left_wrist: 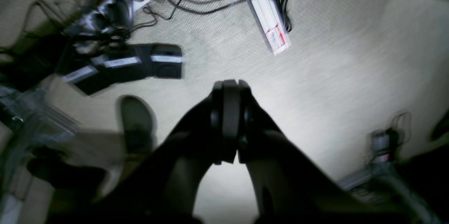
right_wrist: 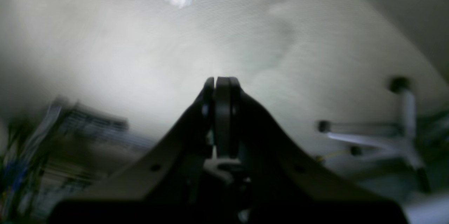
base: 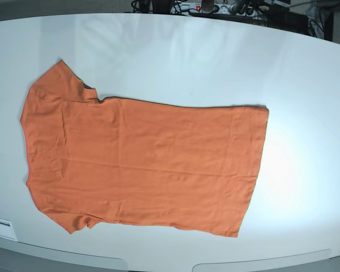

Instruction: Fold the T-shirt properly

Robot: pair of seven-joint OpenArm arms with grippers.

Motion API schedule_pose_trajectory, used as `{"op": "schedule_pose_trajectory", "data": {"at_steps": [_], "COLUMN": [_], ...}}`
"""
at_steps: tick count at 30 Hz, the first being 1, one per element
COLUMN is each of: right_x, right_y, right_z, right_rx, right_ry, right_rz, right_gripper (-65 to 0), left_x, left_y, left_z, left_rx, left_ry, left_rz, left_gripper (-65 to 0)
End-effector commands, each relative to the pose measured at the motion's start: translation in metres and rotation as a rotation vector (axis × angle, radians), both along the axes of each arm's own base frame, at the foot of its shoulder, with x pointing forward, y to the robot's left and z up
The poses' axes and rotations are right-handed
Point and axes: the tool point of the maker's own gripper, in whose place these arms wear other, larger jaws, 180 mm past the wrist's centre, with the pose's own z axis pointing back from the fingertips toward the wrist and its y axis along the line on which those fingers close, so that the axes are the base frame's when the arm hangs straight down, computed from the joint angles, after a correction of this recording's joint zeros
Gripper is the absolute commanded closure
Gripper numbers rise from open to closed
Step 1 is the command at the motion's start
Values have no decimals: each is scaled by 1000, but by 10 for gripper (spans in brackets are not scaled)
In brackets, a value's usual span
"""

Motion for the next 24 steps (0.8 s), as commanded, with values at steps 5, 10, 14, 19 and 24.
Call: {"op": "schedule_pose_trajectory", "data": {"at_steps": [5, 10, 14, 19, 24], "right_x": [15, 49, 87, 122, 179], "right_y": [-30, -50, -60, -77, -79], "right_z": [68, 129, 160, 180, 189], "right_rx": [-68, -161, -220, -322, -333], "right_ry": [-160, -344, -486, -628, -821], "right_rz": [68, 182, 291, 352, 379], "right_gripper": [0, 0, 0, 0, 0], "left_x": [25, 77, 129, 190, 223], "left_y": [10, 4, -1, 11, 8], "left_z": [61, 120, 163, 192, 191], "left_rx": [5, 22, 54, 157, 120], "left_ry": [-153, -350, -554, -772, -820], "left_rz": [-185, -286, -344, -431, -577], "left_gripper": [0, 0, 0, 0, 0]}}
